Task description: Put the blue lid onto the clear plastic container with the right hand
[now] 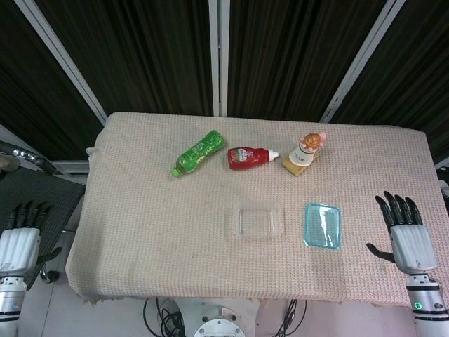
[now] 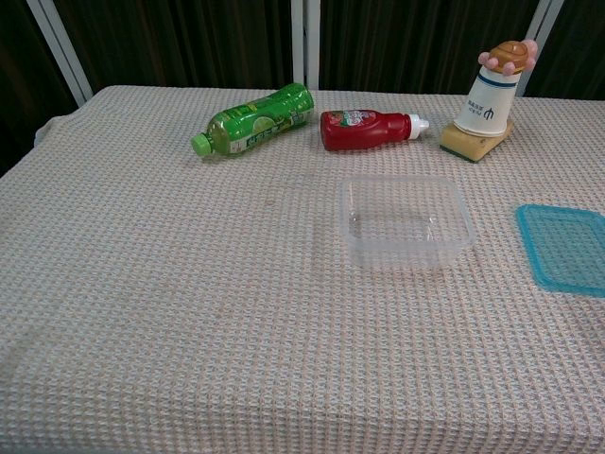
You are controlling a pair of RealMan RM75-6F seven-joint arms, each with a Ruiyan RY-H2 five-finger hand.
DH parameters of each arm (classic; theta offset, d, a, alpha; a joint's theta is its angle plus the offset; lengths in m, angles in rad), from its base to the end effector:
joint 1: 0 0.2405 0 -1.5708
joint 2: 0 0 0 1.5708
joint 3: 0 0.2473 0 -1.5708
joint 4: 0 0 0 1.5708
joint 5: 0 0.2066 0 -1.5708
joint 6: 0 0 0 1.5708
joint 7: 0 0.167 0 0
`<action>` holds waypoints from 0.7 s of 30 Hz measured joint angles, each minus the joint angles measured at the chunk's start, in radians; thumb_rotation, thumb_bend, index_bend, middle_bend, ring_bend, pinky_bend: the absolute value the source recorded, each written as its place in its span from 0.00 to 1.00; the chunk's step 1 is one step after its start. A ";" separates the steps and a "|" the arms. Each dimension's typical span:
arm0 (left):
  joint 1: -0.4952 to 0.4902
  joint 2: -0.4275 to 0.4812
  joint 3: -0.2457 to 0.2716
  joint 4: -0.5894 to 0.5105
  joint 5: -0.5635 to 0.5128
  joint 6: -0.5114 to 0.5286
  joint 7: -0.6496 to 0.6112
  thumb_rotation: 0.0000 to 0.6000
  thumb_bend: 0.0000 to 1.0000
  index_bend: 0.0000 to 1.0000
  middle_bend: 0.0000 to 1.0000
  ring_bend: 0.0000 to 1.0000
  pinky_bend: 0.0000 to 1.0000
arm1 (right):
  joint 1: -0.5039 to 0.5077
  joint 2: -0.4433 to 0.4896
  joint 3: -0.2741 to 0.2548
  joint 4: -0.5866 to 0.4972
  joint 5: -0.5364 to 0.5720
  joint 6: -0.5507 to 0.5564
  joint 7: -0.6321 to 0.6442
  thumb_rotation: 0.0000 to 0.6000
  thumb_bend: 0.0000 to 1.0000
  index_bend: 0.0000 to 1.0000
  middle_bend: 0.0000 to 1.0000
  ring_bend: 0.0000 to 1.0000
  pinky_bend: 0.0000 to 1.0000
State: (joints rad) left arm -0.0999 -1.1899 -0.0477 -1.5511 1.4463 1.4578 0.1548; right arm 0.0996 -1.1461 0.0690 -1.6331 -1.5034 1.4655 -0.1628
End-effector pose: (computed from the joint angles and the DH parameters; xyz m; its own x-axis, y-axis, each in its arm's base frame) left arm -0.3143 0.2076 0.1404 0.5186 0.0313 0.8545 0.8541 0.0285 -0.5194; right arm -0.2908 -0.2107 0.1477 0.4970 0.0035 0.8678 -0.8673 -0.0302 0.4968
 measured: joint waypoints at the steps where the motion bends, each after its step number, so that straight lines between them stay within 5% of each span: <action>1: 0.000 -0.004 0.001 0.003 -0.003 -0.004 0.000 1.00 0.00 0.16 0.10 0.00 0.04 | 0.003 0.002 0.000 -0.003 0.001 -0.005 -0.001 1.00 0.00 0.00 0.03 0.00 0.00; 21: 0.014 -0.023 0.006 0.002 0.012 0.027 0.007 1.00 0.00 0.16 0.10 0.00 0.04 | 0.076 -0.017 -0.009 0.044 0.032 -0.156 -0.013 1.00 0.00 0.00 0.03 0.00 0.00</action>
State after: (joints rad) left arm -0.0855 -1.2133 -0.0414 -1.5490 1.4580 1.4852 0.1619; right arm 0.1758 -1.1633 0.0602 -1.5890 -1.4716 1.3092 -0.1761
